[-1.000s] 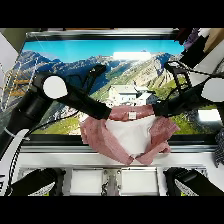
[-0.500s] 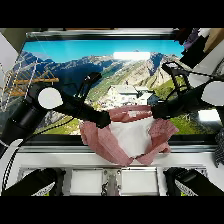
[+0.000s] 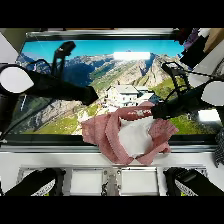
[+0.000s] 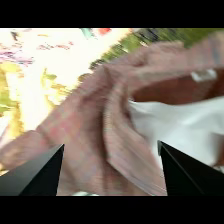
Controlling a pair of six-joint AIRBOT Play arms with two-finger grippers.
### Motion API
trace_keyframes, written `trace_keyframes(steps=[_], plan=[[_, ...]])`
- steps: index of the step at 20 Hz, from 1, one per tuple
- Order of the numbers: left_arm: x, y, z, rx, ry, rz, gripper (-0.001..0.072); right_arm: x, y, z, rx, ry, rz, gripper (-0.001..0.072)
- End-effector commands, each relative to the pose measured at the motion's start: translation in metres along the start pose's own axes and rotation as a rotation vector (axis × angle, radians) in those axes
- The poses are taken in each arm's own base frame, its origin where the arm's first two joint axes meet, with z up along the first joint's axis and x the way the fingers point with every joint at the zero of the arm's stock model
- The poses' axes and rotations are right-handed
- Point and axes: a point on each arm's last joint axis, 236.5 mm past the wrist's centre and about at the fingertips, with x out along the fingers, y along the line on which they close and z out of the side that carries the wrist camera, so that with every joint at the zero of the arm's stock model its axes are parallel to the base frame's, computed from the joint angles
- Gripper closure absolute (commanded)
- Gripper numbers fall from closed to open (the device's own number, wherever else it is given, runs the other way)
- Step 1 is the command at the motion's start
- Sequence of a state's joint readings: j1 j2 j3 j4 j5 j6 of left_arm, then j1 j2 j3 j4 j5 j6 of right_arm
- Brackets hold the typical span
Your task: Fold the clothes and pants, and hang the long-sleeved shirts on hangers.
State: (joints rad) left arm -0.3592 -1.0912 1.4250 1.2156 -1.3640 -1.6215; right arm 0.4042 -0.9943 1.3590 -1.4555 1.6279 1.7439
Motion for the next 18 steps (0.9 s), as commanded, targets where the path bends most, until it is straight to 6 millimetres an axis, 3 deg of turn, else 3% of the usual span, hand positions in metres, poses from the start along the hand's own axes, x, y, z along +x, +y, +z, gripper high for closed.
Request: trace_keyframes(steps=[1,5,8,13,18], plan=[[-0.016,0.096,0.015,-0.061,-0.042,0.275,0.0075,0.0,0.0,0.0,-0.002,0.0,0.001,0.0689],[-0.04,0.234,0.003,-0.143,0.039,0.67,0.0076,0.0,0.0,0.0,-0.002,0.0,0.001,0.0689],[-0.048,0.311,-0.013,-0.23,0.089,0.811,0.0076,0.0,0.0,0.0,-0.002,0.0,0.001,0.069],[-0.036,0.412,-0.036,-0.357,0.086,0.876,0.0076,0.0,0.0,0.0,-0.002,0.0,0.001,0.0689],[-0.014,0.481,-0.052,-0.397,0.051,0.902,0.0076,0.0,0.0,0.0,-0.002,0.0,0.001,0.0689]])
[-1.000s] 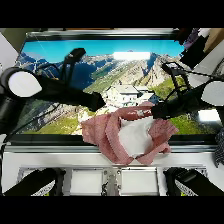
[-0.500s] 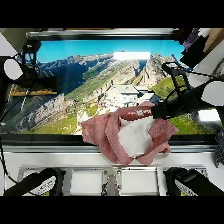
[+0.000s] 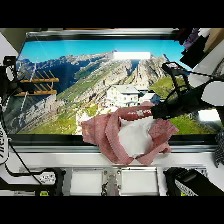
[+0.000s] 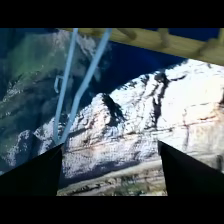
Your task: Fold the clothes and pants, and hang the long-sleeved shirts on hangers.
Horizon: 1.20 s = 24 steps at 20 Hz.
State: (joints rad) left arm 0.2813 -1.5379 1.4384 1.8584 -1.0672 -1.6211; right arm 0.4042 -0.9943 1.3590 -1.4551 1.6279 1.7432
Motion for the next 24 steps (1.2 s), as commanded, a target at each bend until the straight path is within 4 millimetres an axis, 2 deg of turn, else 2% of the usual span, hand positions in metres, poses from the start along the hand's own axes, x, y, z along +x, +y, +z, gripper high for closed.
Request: trace_keyframes(steps=[1,5,9,14,18,20,23,24], plan=[[0.05,0.024,0.006,-0.035,-0.027,0.021,0.0076,0.0,0.0,0.0,0.0,0.001,0.0,0.0689],[0.091,0.029,-0.002,-0.028,-0.005,0.02,0.0076,0.0,0.0,0.0,-0.001,0.001,0.001,0.0689],[0.117,0.031,-0.002,0.071,-0.009,0.054,0.0076,0.0,0.0,0.0,0.0,0.0,0.0,0.069],[0.142,0.041,0.004,0.053,0.064,0.076,0.0076,0.0,0.0,0.0,-0.001,0.001,0.001,0.0689],[0.162,0.04,0.001,0.05,0.127,0.079,0.0076,0.001,0.0,0.0,0.0,0.002,0.0,0.069],[0.165,0.038,-0.001,0.048,0.136,0.074,0.0077,0.001,0.0,0.0,0.0,0.002,0.0,0.069],[0.164,0.035,0.0,0.052,0.134,0.073,0.0101,0.001,0.0,0.0,-0.001,0.002,0.0,0.069],[0.164,0.035,-0.001,0.049,0.136,0.073,0.0248,0.001,0.0,0.0,-0.001,0.002,0.0,0.0689]])
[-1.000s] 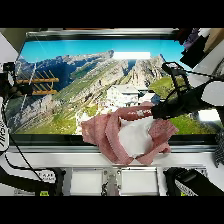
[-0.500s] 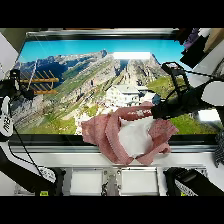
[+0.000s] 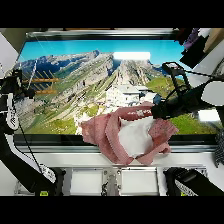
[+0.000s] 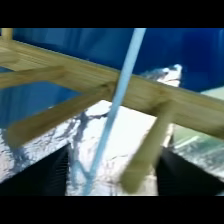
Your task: Fold the clothes and pants, and hang the long-sleeved shirts on hangers.
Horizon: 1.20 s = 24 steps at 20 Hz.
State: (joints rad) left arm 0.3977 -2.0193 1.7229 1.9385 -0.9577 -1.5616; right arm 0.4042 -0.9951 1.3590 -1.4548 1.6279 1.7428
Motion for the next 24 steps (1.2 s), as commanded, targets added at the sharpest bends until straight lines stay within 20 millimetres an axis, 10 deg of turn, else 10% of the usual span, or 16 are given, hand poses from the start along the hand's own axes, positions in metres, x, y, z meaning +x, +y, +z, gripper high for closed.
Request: trace_keyframes(steps=[1,6,15,24], plan=[[0.003,-0.002,-0.005,-0.001,0.028,-0.002,0.035,0.0,0.0,0.0,0.0,0.001,0.0,0.0689],[0.002,-0.003,-0.008,-0.006,0.04,-0.002,0.0687,0.0,0.0,0.0,0.0,0.001,0.0,0.0689],[-0.057,0.008,0.016,-0.017,-0.045,0.014,0.0687,0.0,0.0,0.0,0.0,0.0,0.0,0.0689],[-0.205,0.011,0.037,0.011,-0.212,0.026,0.0687,0.0,0.0,0.0,0.0,0.002,0.0,0.069]])
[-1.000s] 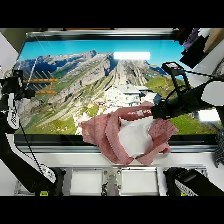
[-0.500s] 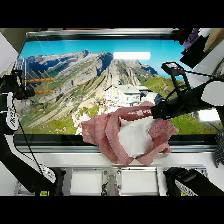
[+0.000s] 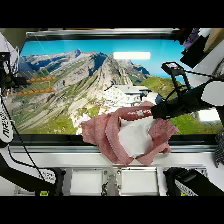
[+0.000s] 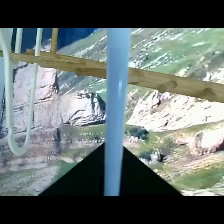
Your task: Fold the clothes and pants, and hang the long-sleeved shirts on hangers.
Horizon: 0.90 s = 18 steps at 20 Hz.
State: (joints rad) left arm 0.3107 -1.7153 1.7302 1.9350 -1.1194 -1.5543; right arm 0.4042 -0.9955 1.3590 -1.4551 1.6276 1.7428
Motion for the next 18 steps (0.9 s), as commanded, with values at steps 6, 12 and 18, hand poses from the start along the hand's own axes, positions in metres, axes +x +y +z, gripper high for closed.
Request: trace_keyframes(steps=[6,12,18], plan=[[-0.189,-0.091,0.025,0.345,-0.291,-0.272,0.0687,0.0,0.0,0.0,0.0,0.001,0.0,0.069],[-0.313,-0.192,-0.081,0.947,-0.332,-0.791,0.0687,0.0,0.0,0.0,0.0,0.001,0.0,0.069],[-0.328,-0.201,-0.133,1.205,-0.231,-0.864,0.0689,0.0,0.0,0.0,0.0,0.001,0.0,0.0689]])
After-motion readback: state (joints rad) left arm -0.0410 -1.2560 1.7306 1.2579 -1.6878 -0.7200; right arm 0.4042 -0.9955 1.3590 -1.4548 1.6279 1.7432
